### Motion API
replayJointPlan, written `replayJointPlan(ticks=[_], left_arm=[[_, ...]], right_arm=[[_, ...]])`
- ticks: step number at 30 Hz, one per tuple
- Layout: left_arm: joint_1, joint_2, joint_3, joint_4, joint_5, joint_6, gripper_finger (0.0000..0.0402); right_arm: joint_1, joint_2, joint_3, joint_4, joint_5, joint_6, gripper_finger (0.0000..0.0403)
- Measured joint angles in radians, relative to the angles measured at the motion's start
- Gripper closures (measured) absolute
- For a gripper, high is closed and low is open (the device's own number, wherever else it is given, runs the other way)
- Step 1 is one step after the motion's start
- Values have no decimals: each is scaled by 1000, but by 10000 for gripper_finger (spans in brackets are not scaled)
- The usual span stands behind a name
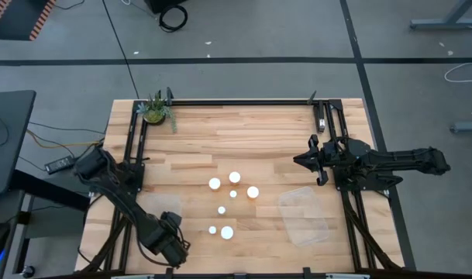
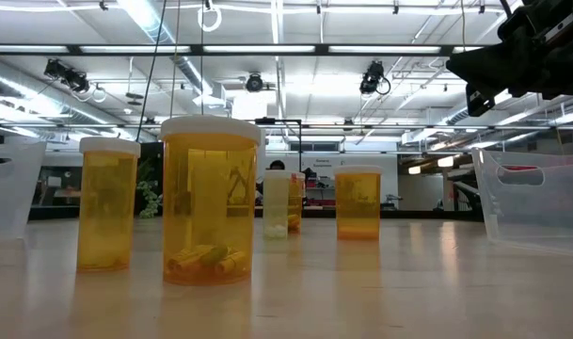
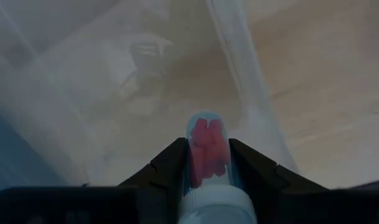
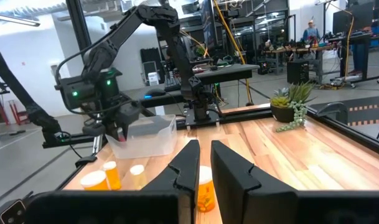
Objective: Pick and place medicine bottles into bin by pill shape (circle, oval)
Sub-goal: Put the small blue pill bottle into the left transparent bin
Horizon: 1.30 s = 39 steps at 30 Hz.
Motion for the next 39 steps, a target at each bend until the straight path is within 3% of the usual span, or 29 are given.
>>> replayJointPlan(ticks=[21, 39], left_arm=[[0, 36, 0, 15, -1, 13, 272], [28, 29, 0, 12, 15, 101, 198]], right_arm=[[0, 0, 0, 0, 0, 0, 356], [0, 0, 0, 0, 0, 0, 356]])
